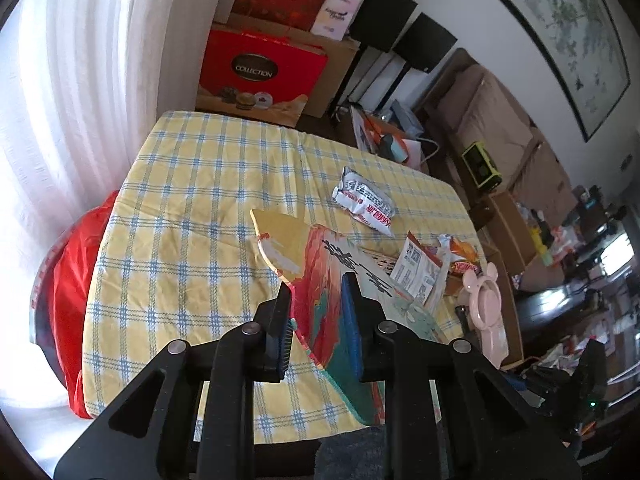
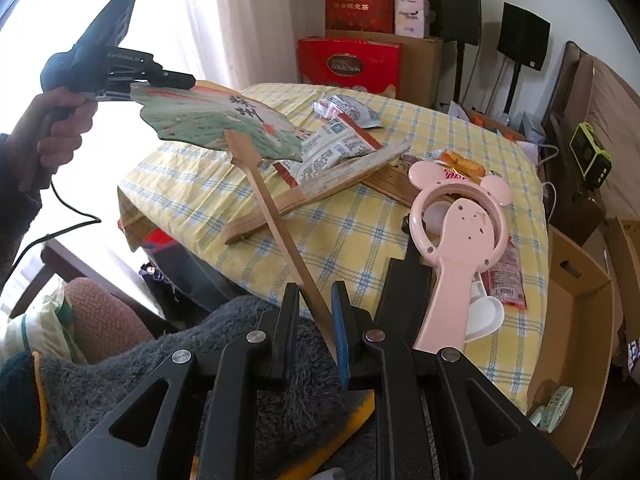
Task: Organize objects
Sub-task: 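Lift the paper fan off the table with both grippers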
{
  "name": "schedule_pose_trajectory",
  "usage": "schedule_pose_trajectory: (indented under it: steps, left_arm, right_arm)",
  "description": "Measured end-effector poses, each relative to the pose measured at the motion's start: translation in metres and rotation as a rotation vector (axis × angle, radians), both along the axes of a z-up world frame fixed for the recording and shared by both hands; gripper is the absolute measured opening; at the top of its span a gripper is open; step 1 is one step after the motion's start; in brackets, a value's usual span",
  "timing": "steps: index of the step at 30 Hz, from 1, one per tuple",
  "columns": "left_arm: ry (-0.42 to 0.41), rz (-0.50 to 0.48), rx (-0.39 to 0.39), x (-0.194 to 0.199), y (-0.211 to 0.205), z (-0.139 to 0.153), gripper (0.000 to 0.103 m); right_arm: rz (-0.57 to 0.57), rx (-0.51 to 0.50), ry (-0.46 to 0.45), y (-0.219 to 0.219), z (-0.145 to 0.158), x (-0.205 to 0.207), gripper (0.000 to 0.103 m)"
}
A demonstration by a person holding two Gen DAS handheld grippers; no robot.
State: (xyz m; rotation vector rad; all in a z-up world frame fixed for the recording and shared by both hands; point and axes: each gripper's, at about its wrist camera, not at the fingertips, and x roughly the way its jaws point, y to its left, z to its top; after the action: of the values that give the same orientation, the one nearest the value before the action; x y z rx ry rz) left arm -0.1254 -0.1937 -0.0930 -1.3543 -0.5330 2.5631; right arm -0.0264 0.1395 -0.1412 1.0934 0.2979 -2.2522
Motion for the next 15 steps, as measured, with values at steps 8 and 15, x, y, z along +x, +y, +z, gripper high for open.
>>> schedule_pose_trajectory:
  steps: [8,15]
  left_arm:
    - [0.050,0.018,-0.081,0.011,0.010,0.028,0.022]
    - [0.115,0.009,-0.101,0.020,0.020,0.059,0.022]
  right_arm:
    - [0.016,-0.015,0.030,0.003,0.015,0.007,0.014]
    - [0.005,-0.031,0.071,0.010,0.035,0.013,0.014]
